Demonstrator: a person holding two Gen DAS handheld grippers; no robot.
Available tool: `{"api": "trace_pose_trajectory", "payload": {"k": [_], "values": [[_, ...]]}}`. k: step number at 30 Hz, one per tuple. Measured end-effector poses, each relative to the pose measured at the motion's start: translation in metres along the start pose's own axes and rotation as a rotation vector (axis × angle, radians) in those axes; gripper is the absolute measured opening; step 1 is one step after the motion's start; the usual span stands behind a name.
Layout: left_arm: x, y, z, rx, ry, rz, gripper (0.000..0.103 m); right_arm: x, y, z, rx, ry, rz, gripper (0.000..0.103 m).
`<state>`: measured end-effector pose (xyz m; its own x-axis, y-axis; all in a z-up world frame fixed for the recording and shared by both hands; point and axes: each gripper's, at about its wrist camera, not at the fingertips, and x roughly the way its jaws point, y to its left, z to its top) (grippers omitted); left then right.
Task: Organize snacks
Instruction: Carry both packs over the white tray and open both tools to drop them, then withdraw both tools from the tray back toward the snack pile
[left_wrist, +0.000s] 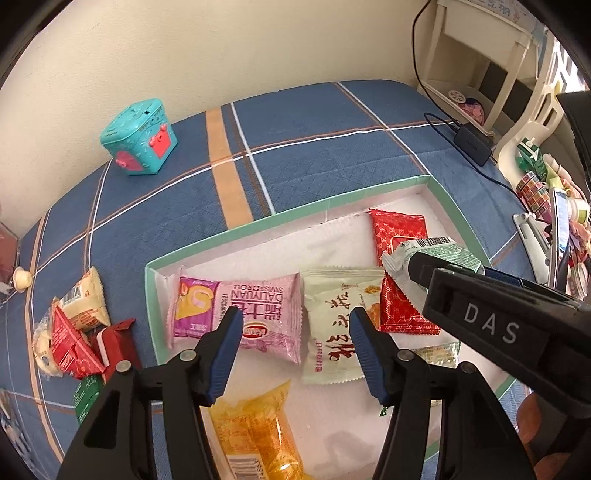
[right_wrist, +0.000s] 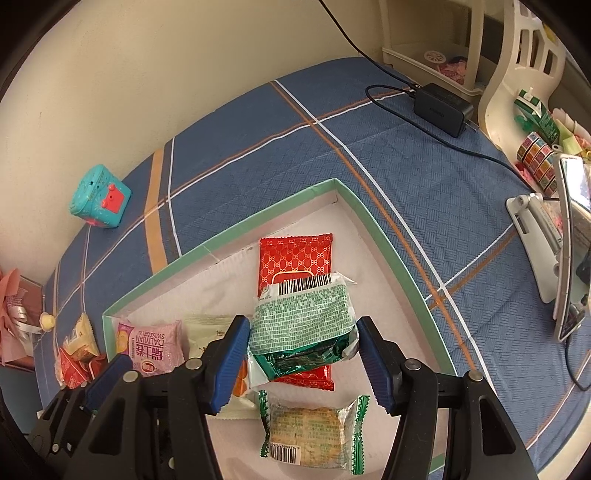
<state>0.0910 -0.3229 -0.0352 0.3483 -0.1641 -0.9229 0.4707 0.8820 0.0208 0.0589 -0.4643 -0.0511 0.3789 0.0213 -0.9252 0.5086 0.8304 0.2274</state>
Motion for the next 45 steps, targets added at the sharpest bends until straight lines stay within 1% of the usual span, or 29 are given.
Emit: {"api": "trace_pose_trajectory", "payload": {"k": [5,9,14,15,17,18,20,21,25,30,39,40,41,42,43,45], "values": [[-0.002,0.008,-0.001,-0.035,0.027,0.02,0.061,0.002,0.004,0.0,-0.022,0.012,-0.007,0.065],[-0.001,0.02,-0.003,-0.076,0.048,0.034,0.061,0.001,0.008,0.0,-0.042,0.006,-0.016,0.074],[-0.002,0.037,-0.005,-0.141,0.06,0.032,0.061,-0.001,0.013,-0.001,-0.065,0.008,-0.034,0.074],[-0.002,0.041,-0.006,-0.159,0.06,0.048,0.061,-0.001,0.013,-0.001,-0.068,0.01,-0.037,0.074],[-0.004,0.047,-0.006,-0.177,0.051,0.104,0.061,-0.001,0.014,-0.001,-0.071,0.012,-0.043,0.075],[-0.005,0.051,-0.006,-0.19,0.046,0.117,0.061,-0.001,0.014,-0.002,-0.072,0.013,-0.049,0.076],[-0.006,0.059,-0.007,-0.228,0.043,0.116,0.061,-0.001,0.015,-0.003,-0.073,0.017,-0.06,0.078],[-0.006,0.065,-0.008,-0.262,0.043,0.121,0.061,-0.002,0.016,-0.003,-0.078,0.018,-0.059,0.078],[-0.007,0.081,-0.009,-0.323,0.041,0.169,0.062,-0.003,0.023,-0.006,-0.095,0.022,-0.051,0.078],[-0.012,0.101,-0.013,-0.398,0.035,0.168,0.062,-0.007,0.038,-0.011,-0.146,0.021,-0.054,0.078],[-0.019,0.12,-0.024,-0.442,0.04,0.183,0.062,-0.019,0.062,-0.019,-0.22,-0.011,-0.042,0.078],[-0.021,0.121,-0.025,-0.443,0.041,0.184,0.065,-0.02,0.064,-0.02,-0.223,-0.017,-0.045,0.079],[-0.021,0.122,-0.027,-0.44,0.043,0.187,0.071,-0.021,0.067,-0.021,-0.227,-0.024,-0.049,0.081],[-0.022,0.123,-0.028,-0.437,0.044,0.196,0.084,-0.022,0.069,-0.021,-0.234,-0.032,-0.051,0.085],[-0.023,0.124,-0.03,-0.434,0.04,0.207,0.087,-0.023,0.071,-0.022,-0.24,-0.037,-0.05,0.087],[-0.025,0.127,-0.033,-0.429,0.036,0.222,0.087,-0.024,0.074,-0.023,-0.246,-0.041,-0.041,0.087]]}}
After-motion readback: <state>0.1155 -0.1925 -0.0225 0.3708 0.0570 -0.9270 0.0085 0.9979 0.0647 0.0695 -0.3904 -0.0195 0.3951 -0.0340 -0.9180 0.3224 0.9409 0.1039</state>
